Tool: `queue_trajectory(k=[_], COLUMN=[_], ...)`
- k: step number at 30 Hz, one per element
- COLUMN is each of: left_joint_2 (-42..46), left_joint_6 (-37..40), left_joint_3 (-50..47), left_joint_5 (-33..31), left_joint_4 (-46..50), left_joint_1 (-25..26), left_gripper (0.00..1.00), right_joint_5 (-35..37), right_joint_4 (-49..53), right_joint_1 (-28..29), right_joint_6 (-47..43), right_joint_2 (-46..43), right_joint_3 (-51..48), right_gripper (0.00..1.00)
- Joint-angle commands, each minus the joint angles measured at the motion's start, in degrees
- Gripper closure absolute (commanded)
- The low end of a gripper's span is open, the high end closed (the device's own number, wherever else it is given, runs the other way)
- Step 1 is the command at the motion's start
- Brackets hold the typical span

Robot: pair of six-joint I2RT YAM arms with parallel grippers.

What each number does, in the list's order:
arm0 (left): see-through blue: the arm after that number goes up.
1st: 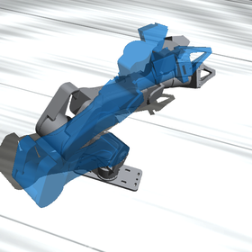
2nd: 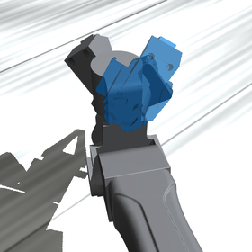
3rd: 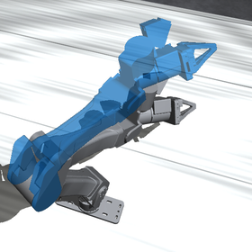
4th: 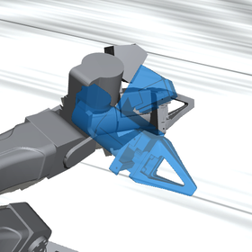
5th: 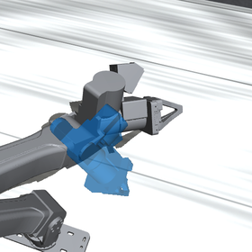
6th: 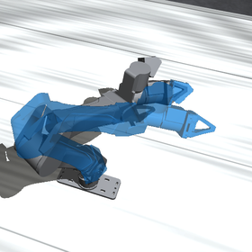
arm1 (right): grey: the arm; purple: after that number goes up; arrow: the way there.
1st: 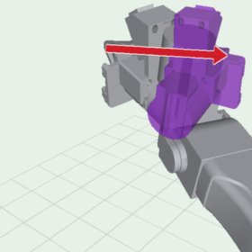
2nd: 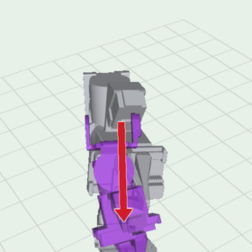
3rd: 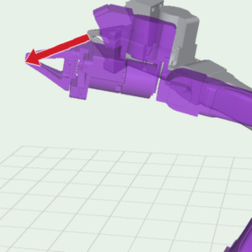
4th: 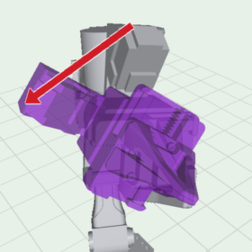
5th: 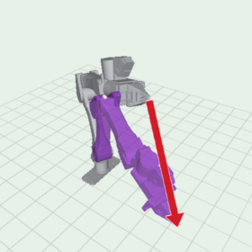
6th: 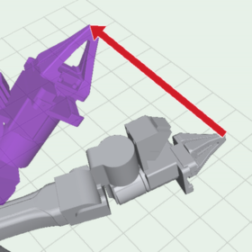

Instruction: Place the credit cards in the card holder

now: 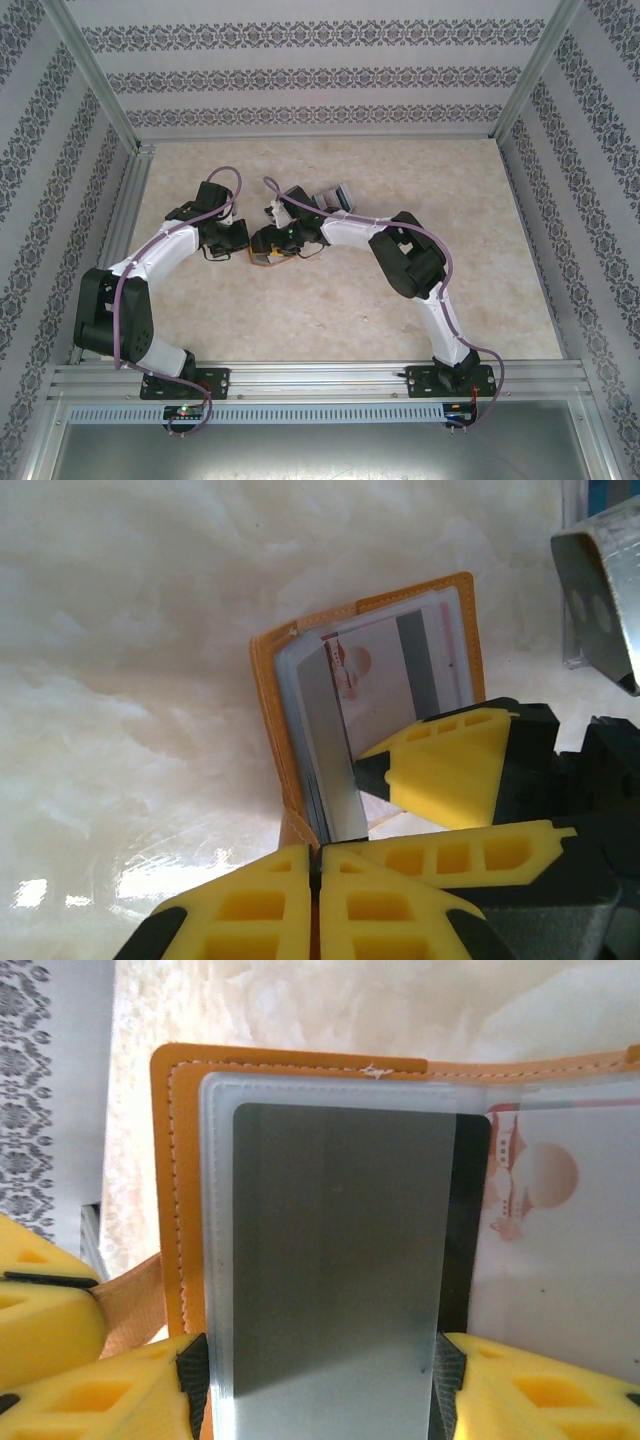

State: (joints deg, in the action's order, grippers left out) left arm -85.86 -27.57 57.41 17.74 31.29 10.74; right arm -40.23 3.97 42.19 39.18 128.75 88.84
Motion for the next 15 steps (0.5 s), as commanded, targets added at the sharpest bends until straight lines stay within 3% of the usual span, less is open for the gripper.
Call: queue_trajectory(k=[1, 15], left_joint_2=[0.04, -0.29], left_joint_6=[0.49, 0.76], left_joint_3=[-1.19, -4.83], left_joint_5=[0.91, 0.63], left_joint_4=[-1.23, -2.82], left_joint_1=[-0.49, -2.21], left_gripper=[0.97, 0.97], right_joint_5=[-5.12, -6.22], right_joint_4=[-4.97, -8.8], right_joint_1=[0.2, -1.29], right_joint_6=[3.38, 5.43], right_joint_2=[1.41, 0.44], right_joint_3=[-3.15, -6.46], right_gripper=[0.4, 0.54])
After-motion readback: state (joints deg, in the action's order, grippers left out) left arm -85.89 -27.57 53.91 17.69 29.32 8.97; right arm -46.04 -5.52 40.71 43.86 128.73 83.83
